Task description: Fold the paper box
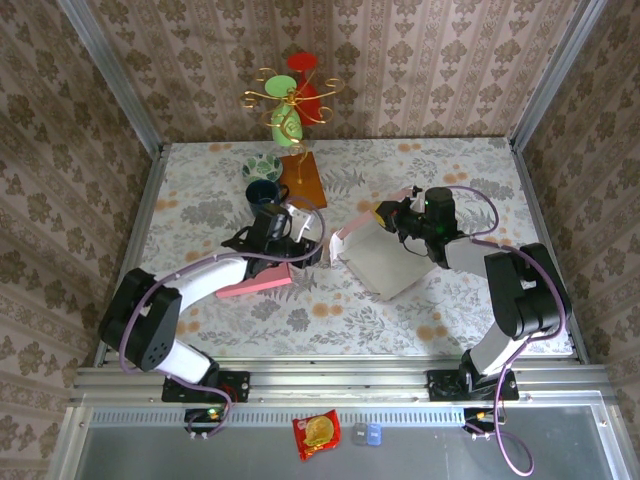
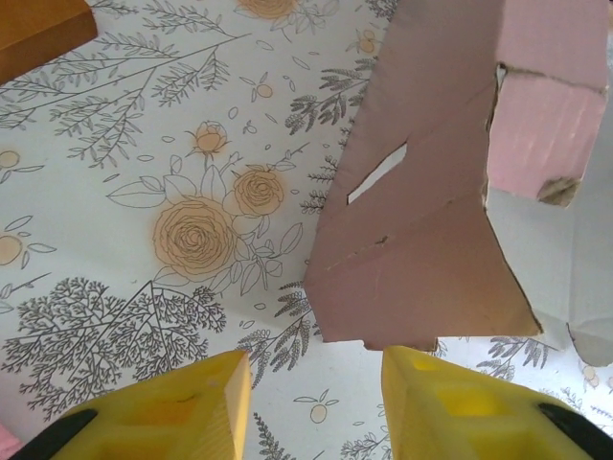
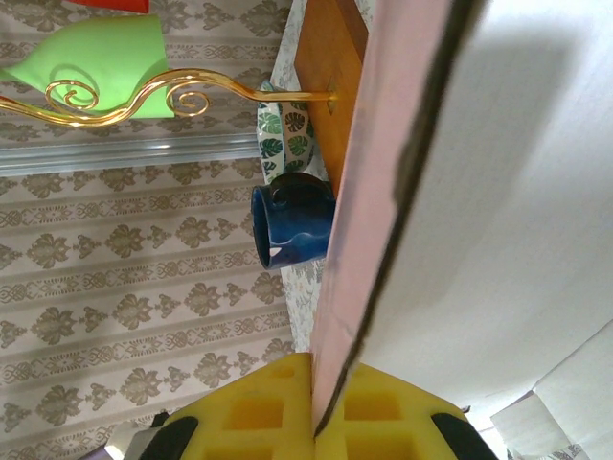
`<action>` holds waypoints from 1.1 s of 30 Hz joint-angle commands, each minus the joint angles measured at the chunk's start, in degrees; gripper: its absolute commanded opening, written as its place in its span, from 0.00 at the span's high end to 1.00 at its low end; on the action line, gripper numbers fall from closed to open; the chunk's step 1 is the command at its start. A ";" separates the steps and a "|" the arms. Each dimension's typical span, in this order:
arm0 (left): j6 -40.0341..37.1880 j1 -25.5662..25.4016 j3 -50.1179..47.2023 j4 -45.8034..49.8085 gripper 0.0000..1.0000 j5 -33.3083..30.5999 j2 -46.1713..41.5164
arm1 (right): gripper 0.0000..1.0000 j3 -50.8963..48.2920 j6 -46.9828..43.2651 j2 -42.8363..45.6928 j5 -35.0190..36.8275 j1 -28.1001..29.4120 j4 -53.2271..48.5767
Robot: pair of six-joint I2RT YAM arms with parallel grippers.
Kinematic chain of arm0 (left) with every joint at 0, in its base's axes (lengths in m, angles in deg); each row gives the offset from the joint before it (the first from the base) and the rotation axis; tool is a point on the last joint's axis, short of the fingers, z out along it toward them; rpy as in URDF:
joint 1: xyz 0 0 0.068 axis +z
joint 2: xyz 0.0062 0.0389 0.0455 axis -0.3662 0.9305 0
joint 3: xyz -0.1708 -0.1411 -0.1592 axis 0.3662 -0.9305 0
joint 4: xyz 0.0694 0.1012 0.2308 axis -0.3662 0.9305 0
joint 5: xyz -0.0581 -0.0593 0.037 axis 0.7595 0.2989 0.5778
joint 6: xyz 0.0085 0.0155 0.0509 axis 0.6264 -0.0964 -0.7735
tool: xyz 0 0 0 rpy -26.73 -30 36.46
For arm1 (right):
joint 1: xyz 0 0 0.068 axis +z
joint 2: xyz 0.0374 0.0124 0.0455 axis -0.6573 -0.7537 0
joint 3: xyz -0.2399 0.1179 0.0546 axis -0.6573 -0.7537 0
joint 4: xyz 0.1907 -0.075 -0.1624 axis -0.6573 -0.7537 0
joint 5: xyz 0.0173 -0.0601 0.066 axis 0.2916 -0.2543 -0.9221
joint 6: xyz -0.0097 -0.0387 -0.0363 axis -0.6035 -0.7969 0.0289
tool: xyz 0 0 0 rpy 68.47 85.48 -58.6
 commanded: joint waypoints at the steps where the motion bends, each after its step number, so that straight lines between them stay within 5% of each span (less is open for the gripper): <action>1: -6.26 -0.64 -0.33 -4.30 0.58 1.75 1.64 | 1.00 0.16 -1.73 -0.16 -0.46 -0.21 -3.58; 12: -14.40 -3.85 5.35 -2.89 0.55 1.69 7.26 | 1.00 0.07 -0.90 -0.17 -0.20 0.02 -3.40; 33: -16.43 -5.05 9.79 -3.67 0.64 0.77 11.67 | 1.00 0.76 -0.54 0.26 -0.18 0.48 -4.35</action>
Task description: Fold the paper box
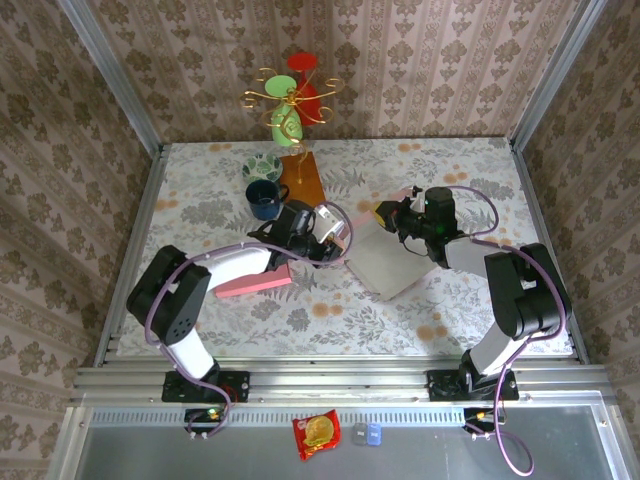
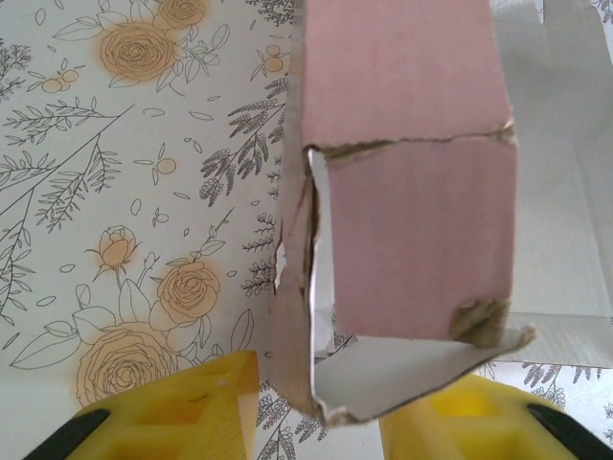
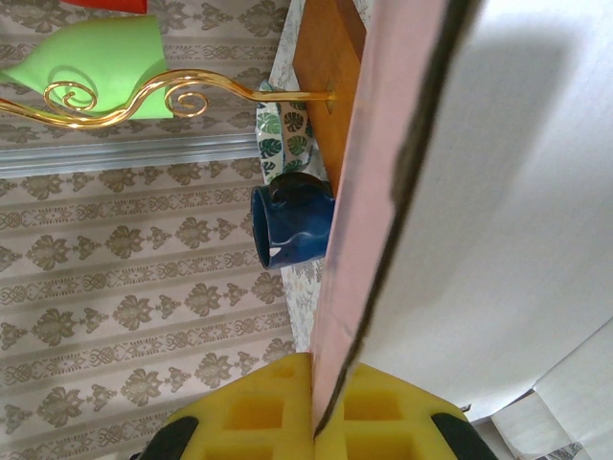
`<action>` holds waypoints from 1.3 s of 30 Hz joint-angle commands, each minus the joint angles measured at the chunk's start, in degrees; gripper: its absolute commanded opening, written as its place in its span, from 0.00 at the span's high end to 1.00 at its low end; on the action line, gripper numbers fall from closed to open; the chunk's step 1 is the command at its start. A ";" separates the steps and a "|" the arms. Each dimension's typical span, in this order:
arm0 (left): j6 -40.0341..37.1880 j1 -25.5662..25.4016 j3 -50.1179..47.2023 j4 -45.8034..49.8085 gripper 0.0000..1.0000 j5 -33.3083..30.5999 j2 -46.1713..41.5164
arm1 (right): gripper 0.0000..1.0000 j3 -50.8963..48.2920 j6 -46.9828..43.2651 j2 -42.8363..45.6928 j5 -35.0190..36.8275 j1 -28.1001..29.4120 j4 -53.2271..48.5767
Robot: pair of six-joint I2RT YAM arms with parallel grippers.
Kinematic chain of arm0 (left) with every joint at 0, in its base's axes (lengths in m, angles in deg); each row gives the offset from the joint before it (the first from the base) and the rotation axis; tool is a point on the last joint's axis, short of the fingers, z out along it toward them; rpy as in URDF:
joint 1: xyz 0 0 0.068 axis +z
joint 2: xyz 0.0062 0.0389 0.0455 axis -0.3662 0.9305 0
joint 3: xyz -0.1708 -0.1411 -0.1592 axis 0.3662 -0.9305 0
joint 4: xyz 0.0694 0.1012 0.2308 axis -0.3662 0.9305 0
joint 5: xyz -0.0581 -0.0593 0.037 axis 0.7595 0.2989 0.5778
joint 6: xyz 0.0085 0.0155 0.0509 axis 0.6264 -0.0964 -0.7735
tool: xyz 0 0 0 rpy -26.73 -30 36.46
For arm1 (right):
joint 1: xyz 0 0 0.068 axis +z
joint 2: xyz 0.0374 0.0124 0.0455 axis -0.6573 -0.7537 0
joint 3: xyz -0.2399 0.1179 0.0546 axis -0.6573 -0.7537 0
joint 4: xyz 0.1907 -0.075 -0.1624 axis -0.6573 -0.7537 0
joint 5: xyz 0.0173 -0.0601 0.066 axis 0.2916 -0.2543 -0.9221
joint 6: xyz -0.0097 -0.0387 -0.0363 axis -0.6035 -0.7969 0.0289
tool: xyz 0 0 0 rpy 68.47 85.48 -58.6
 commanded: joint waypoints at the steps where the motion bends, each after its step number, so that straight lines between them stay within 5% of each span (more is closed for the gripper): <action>1: -1.85 -0.57 2.18 -0.56 0.64 -0.07 0.85 | 1.00 0.67 -0.74 0.21 -0.19 0.47 -4.00; 39: 1.11 -3.51 3.57 -3.86 0.76 -6.26 2.80 | 1.00 -2.11 6.73 -0.54 7.35 3.55 5.32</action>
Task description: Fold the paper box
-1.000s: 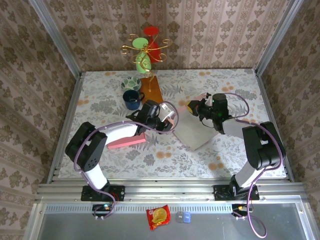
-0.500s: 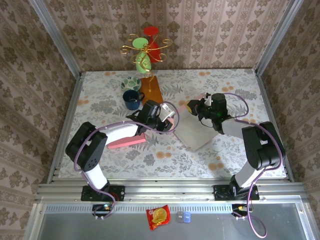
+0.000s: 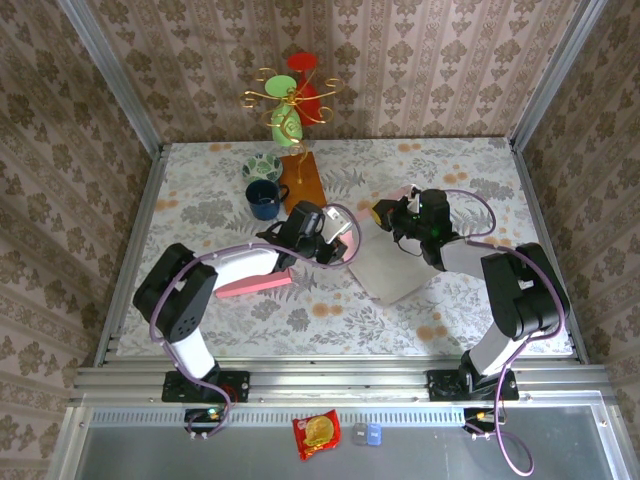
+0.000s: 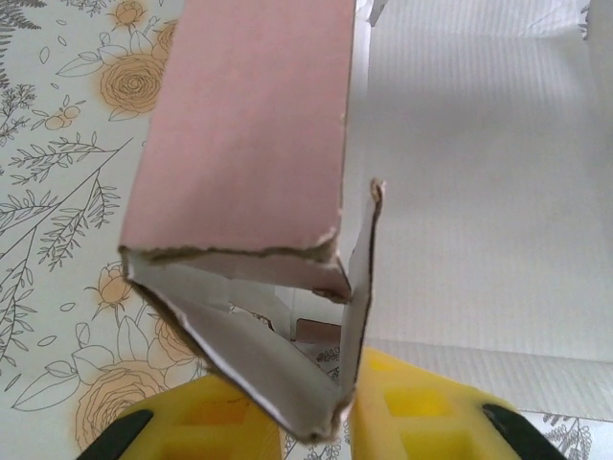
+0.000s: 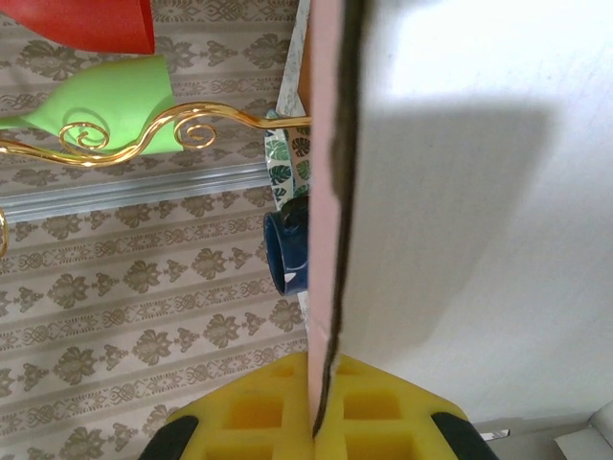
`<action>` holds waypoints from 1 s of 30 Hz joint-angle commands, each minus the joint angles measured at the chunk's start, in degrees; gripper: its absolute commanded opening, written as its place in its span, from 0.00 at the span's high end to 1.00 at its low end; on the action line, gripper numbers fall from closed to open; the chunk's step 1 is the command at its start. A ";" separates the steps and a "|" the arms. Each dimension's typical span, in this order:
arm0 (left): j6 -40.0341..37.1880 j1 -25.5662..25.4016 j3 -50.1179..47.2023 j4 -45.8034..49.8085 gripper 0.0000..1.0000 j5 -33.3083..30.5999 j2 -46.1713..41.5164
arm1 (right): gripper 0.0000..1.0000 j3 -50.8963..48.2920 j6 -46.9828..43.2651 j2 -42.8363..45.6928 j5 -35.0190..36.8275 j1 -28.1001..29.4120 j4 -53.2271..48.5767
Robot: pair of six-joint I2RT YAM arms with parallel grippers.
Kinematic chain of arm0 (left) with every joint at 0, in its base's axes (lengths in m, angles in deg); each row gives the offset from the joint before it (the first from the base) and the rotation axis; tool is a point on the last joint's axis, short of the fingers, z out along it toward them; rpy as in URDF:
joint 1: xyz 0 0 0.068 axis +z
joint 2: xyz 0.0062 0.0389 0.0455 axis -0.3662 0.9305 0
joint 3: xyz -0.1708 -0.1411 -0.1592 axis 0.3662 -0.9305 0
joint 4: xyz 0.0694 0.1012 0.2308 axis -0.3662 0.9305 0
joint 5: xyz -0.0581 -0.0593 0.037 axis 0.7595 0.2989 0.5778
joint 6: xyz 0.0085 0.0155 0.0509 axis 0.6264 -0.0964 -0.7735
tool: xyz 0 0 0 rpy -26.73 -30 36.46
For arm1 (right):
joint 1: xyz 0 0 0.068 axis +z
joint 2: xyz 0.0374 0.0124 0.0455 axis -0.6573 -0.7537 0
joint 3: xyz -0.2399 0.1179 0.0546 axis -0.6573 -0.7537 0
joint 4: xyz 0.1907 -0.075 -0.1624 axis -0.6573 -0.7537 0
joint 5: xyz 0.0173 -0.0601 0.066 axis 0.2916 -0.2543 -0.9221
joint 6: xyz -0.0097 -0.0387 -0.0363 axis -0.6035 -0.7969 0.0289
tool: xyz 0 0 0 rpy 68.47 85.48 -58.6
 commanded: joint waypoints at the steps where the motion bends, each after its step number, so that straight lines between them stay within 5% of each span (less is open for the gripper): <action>1: 1.97 -0.77 1.95 -2.26 0.76 -1.72 0.99 | 1.00 -1.64 0.51 -0.30 1.24 0.96 2.28; 15: 8.92 -3.33 3.75 -3.58 0.74 -12.99 3.57 | 1.00 -7.54 6.85 0.08 8.36 3.53 10.92; 30: 12.44 -4.09 3.00 -6.33 0.69 -16.35 5.20 | 1.00 -8.36 8.35 2.17 10.24 3.86 8.79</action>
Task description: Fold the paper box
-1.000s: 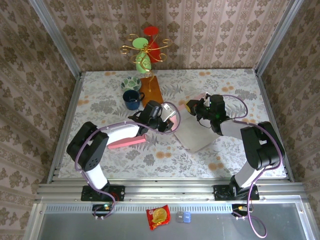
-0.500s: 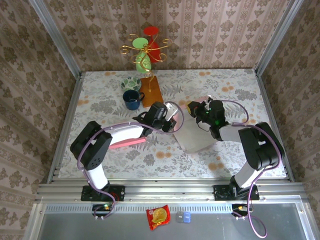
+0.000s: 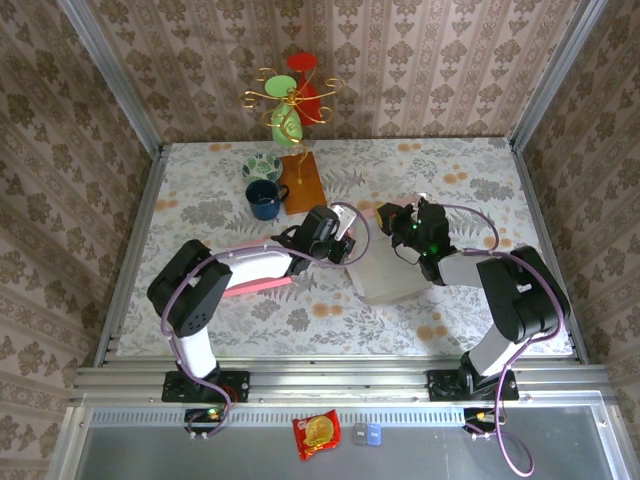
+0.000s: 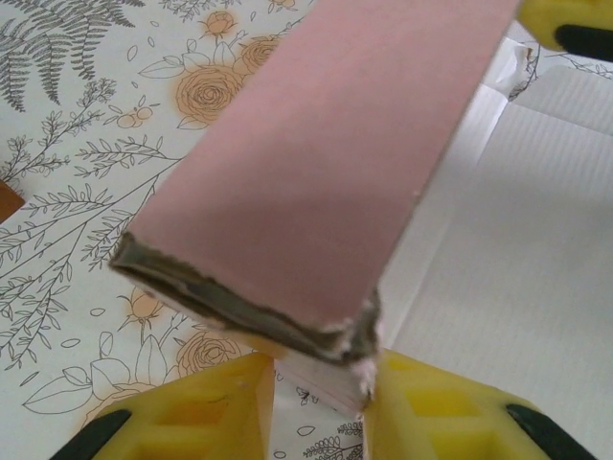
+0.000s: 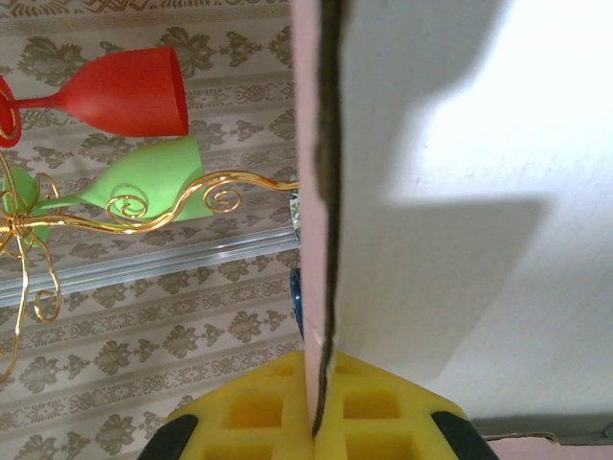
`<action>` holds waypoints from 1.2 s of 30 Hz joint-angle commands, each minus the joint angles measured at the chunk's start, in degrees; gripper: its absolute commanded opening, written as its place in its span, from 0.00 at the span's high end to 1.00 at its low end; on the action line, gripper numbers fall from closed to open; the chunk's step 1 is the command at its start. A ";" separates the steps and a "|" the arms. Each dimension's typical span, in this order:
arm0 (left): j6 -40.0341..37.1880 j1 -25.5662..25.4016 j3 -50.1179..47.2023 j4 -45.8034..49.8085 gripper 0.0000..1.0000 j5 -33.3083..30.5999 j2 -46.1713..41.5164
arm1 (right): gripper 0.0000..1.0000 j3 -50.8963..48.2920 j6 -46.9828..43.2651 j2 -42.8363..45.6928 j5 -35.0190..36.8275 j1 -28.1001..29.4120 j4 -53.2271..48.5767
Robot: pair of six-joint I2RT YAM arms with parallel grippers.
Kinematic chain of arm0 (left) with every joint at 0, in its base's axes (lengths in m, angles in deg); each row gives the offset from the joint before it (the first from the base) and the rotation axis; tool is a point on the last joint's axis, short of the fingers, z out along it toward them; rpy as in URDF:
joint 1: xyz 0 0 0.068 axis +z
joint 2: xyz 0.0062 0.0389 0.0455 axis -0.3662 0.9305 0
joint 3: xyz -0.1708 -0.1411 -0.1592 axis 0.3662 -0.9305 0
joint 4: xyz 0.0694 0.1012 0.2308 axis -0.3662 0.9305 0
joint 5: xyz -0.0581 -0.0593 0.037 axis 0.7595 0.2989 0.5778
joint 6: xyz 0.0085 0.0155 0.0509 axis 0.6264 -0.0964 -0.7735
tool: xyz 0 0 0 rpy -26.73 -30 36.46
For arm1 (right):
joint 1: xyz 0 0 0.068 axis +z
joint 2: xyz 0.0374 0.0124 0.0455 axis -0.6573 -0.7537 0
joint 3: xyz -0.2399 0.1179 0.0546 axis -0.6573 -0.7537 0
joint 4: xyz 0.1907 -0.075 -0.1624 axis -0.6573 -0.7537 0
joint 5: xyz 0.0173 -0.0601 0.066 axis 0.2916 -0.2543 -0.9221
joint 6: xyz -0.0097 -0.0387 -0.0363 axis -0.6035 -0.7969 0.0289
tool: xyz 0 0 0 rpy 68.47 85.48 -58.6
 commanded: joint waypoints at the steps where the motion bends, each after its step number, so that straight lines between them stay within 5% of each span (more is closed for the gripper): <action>1: 1.52 -0.11 0.52 -2.50 0.68 -2.23 0.98 | 1.00 -1.03 -0.03 1.49 -1.45 1.26 -3.32; 11: 2.03 0.10 -1.61 -5.35 0.68 0.32 0.46 | 1.00 -0.10 -0.47 2.04 -1.37 1.29 -5.55; 36: 11.21 -2.85 3.72 -2.48 0.82 -14.01 4.70 | 1.00 -2.66 3.82 1.16 5.11 4.05 -1.27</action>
